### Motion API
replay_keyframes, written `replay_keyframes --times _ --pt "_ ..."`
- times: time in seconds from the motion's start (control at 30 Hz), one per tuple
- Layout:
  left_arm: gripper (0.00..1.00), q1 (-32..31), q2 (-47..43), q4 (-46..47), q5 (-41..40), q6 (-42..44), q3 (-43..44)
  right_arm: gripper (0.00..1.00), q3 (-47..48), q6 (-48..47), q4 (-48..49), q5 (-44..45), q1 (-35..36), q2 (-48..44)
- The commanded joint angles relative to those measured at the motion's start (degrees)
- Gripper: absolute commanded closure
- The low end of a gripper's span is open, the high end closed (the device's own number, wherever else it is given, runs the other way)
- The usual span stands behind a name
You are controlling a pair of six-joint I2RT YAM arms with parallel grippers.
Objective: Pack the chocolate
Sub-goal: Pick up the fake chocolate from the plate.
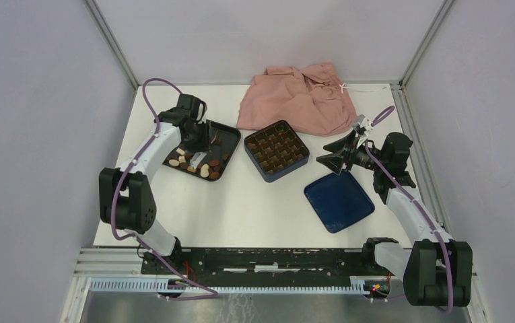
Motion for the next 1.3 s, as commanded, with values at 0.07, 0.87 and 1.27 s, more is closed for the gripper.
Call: replay_keyframes --times 0.07,0.87,1.27 --pt "0.53 0.1 -3.4 1.6 1.5 1.7 1.8 0.37 2.5 -0.1 1.9 -0.8 0.0 0.2" --pt "0.53 -0.4 -0.9 1.0 1.6 2.4 2.7 0.37 2.5 0.4 2.4 -1.2 0.3 0.7" --pt "0.52 -1.1 0.6 0.5 -0.2 2.7 3.5 0.37 2.5 0.2 2.4 -1.3 0.4 0.8"
